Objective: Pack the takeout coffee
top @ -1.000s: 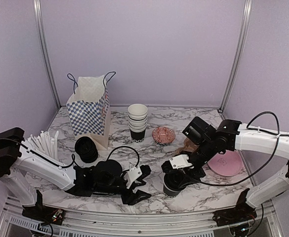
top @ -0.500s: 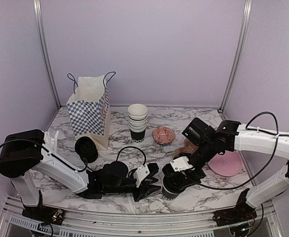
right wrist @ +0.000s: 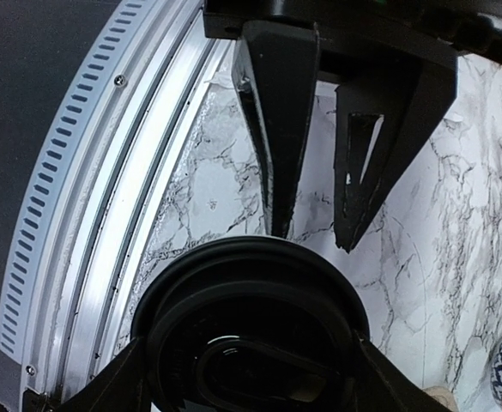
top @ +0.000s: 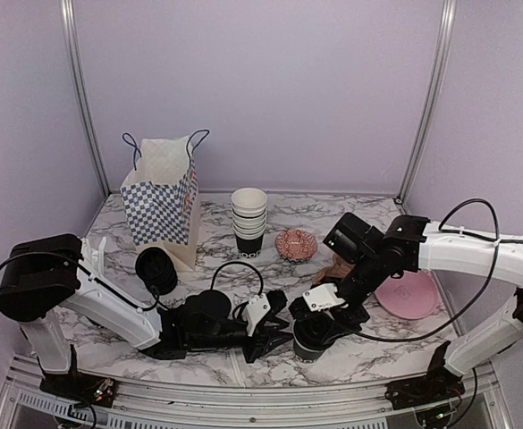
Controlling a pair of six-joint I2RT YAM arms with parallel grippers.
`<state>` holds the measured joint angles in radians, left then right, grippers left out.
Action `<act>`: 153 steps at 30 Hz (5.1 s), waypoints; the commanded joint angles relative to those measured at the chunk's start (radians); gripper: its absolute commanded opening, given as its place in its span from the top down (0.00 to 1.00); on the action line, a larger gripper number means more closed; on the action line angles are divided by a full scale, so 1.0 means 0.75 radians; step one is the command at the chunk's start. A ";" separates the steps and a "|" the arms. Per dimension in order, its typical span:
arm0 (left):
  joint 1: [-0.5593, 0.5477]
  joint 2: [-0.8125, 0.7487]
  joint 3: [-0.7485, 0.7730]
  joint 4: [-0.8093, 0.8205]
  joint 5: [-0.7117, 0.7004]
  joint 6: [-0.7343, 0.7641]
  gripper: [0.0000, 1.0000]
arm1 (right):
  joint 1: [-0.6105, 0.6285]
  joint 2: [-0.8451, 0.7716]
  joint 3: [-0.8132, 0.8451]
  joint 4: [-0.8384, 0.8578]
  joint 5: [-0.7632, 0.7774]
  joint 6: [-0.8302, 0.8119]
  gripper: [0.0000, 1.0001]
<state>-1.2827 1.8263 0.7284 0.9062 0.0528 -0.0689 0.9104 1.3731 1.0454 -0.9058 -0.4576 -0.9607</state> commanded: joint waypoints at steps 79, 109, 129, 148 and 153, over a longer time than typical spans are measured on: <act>-0.012 -0.465 -0.144 -0.177 -0.318 -0.129 0.57 | 0.063 0.032 0.095 0.000 -0.038 0.210 0.52; -0.010 -0.670 -0.142 -0.500 -0.387 -0.176 0.30 | -0.204 0.144 -0.176 0.889 -0.558 0.504 0.31; -0.012 -0.547 -0.008 -0.645 -0.341 -0.144 0.29 | -0.219 -0.005 -0.016 0.299 -0.377 0.295 0.10; -0.010 -0.373 0.139 -0.748 -0.364 -0.217 0.29 | -0.027 -0.038 -0.009 0.169 0.182 0.348 0.09; -0.010 -0.378 0.123 -0.750 -0.388 -0.238 0.29 | -0.018 -0.018 0.009 0.180 0.200 0.343 0.17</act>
<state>-1.2877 1.5459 0.8108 0.3676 -0.2214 -0.2291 0.8913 1.3449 1.0149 -0.7700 -0.3565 -0.7074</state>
